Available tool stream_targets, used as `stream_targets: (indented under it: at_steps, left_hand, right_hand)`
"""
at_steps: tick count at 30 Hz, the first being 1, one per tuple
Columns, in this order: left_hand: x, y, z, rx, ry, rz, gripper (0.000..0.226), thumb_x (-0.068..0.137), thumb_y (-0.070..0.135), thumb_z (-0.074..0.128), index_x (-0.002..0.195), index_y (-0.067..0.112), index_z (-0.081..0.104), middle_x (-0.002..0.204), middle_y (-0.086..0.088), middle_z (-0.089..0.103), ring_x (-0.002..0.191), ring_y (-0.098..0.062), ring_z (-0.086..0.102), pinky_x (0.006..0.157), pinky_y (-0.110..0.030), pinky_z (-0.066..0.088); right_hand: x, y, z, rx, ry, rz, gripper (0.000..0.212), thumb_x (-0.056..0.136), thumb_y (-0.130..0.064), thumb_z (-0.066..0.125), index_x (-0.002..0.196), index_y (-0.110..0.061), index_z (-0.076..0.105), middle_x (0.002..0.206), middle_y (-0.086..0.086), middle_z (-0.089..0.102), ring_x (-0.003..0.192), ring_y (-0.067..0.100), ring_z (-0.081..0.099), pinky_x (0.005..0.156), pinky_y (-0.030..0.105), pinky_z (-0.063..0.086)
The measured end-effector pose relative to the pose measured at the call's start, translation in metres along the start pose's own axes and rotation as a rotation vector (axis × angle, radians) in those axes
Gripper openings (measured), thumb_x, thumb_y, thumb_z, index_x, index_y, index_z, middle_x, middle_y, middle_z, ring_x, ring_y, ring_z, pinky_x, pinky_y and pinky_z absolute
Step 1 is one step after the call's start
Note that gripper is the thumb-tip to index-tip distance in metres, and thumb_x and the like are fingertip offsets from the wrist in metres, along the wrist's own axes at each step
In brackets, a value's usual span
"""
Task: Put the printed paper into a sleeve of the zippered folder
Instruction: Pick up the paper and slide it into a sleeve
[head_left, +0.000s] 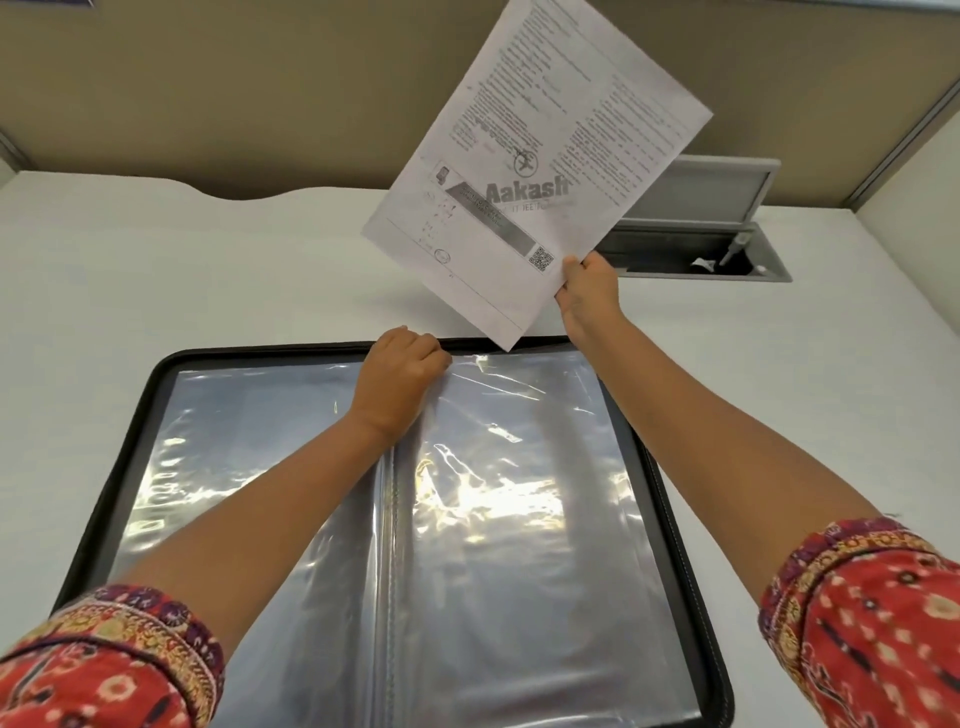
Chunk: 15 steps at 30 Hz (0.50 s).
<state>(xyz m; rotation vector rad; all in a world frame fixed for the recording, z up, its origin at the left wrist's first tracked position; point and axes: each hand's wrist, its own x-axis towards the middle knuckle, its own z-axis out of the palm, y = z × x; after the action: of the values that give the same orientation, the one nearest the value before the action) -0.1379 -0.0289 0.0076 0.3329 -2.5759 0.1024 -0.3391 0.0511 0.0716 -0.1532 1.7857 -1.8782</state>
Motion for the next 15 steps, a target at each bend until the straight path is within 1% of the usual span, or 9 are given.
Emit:
stream_targets:
  at_steps: [2,4,7,9,11,13,15]
  left_hand:
    - [0.000,0.001,-0.002,-0.017,-0.019,-0.026,0.016,0.062,-0.005,0.076,0.069,0.008,0.069,0.061,-0.006,0.064,0.055,-0.026,0.058,0.061,-0.028,0.049]
    - [0.001,0.002,-0.002,-0.051,-0.046,-0.068,0.014,0.063,-0.004,0.074,0.069,0.008,0.069,0.062,-0.007,0.065,0.056,-0.026,0.059,0.060,-0.027,0.047]
    - [0.003,0.002,-0.002,-0.115,-0.098,-0.131,0.008,0.067,0.000,0.072,0.070,0.006,0.068,0.063,-0.008,0.067,0.060,-0.028,0.059,0.058,-0.031,0.045]
    - [0.005,0.002,-0.002,-0.131,-0.128,-0.153,0.004,0.071,0.002,0.070,0.071,0.005,0.067,0.063,-0.009,0.067,0.061,-0.030,0.058,0.056,-0.035,0.044]
    - [0.006,0.002,-0.003,-0.132,-0.151,-0.176,0.001,0.075,0.006,0.067,0.075,0.005,0.067,0.067,-0.011,0.068,0.067,-0.032,0.058,0.058,-0.036,0.041]
    - [0.006,0.002,-0.002,-0.132,-0.172,-0.220,0.006,0.080,0.010,0.064,0.082,0.006,0.068,0.078,-0.011,0.070,0.078,-0.033,0.058,0.064,-0.038,0.040]
    - [0.006,0.002,-0.001,-0.145,-0.190,-0.282,0.012,0.083,0.013,0.061,0.091,0.006,0.068,0.091,-0.011,0.069,0.090,-0.033,0.056,0.072,-0.039,0.041]
  right_hand:
    - [0.001,0.001,0.004,-0.006,-0.047,0.015,0.029,0.098,0.000,0.035,0.122,0.005,0.049,0.130,0.023,0.054,0.117,0.032,0.055,0.101,0.043,0.045]
    - [0.002,0.004,0.005,-0.052,-0.105,0.023,0.029,0.097,0.000,0.035,0.122,0.005,0.050,0.131,0.021,0.054,0.120,0.032,0.053,0.101,0.042,0.045]
    - [0.001,0.007,-0.002,-0.158,-0.161,0.027,0.029,0.097,0.000,0.036,0.122,0.004,0.051,0.130,0.018,0.055,0.120,0.031,0.053,0.095,0.037,0.049]
    - [0.003,0.007,-0.009,-0.248,-0.164,0.003,0.028,0.097,-0.001,0.036,0.120,0.003,0.052,0.128,0.018,0.056,0.119,0.032,0.054,0.097,0.040,0.048]
    - [0.007,0.005,-0.017,-0.364,-0.163,-0.033,0.027,0.096,-0.002,0.036,0.116,0.003,0.054,0.125,0.019,0.058,0.117,0.034,0.054,0.100,0.046,0.046]
    - [0.011,0.003,-0.025,-0.481,-0.164,-0.067,0.027,0.095,-0.004,0.037,0.113,0.004,0.055,0.121,0.021,0.060,0.113,0.035,0.056,0.099,0.051,0.045]
    - [0.014,0.000,-0.032,-0.516,-0.164,-0.082,0.027,0.094,-0.003,0.037,0.111,0.004,0.056,0.120,0.021,0.060,0.107,0.032,0.059,0.098,0.050,0.046]
